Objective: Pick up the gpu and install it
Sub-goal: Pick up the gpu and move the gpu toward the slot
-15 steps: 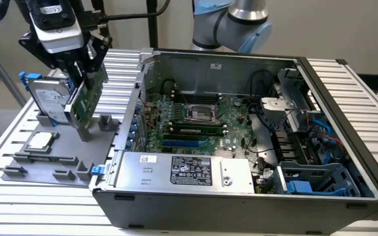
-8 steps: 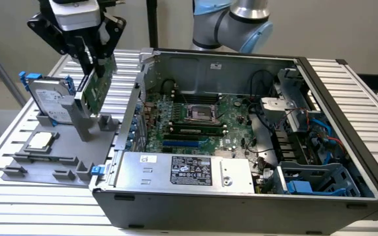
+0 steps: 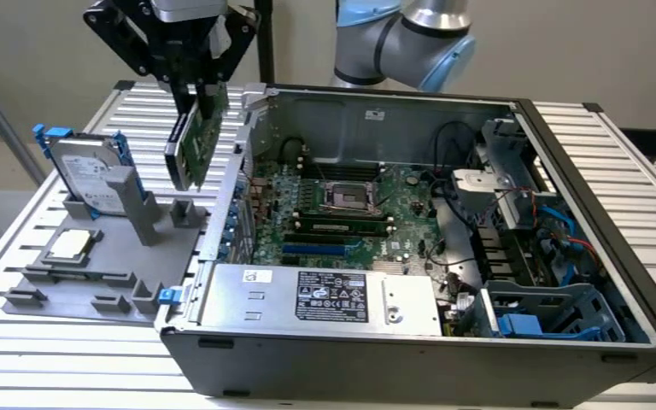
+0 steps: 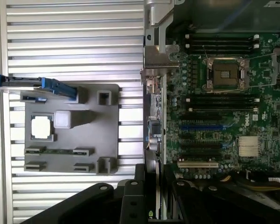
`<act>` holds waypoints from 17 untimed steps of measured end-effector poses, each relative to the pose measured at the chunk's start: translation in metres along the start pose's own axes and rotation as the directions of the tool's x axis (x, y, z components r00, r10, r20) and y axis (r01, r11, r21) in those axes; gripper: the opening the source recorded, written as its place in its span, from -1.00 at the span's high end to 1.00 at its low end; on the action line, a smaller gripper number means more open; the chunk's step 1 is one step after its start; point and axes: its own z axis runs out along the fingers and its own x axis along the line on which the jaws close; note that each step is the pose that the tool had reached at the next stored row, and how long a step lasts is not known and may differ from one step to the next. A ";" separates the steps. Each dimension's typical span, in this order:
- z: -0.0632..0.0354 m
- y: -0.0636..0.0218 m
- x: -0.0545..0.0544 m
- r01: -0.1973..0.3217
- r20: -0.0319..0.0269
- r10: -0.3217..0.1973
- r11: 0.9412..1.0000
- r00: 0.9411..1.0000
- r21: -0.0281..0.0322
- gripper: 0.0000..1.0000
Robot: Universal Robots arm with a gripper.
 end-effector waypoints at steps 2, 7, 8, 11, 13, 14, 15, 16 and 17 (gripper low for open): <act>-0.0001 0.0003 -0.009 0.000 0.000 0.000 1.000 1.000 0.000 0.47; -0.0001 0.0012 -0.032 0.000 -0.001 0.000 1.000 1.000 0.000 0.47; -0.0001 0.0014 -0.036 0.000 -0.001 0.000 1.000 1.000 0.000 0.47; -0.0001 0.0021 -0.050 0.000 -0.001 0.000 1.000 1.000 0.000 0.47; 0.0000 0.0028 -0.059 0.000 -0.001 0.000 1.000 1.000 0.000 0.47; 0.0003 0.0033 -0.064 0.000 -0.001 0.000 1.000 1.000 0.000 0.47; 0.0008 0.0039 -0.068 0.000 -0.001 0.000 1.000 1.000 0.000 0.47; 0.0015 0.0047 -0.073 0.000 -0.001 0.000 1.000 1.000 0.000 0.47; 0.0024 0.0058 -0.077 0.000 -0.001 0.000 1.000 1.000 0.000 0.47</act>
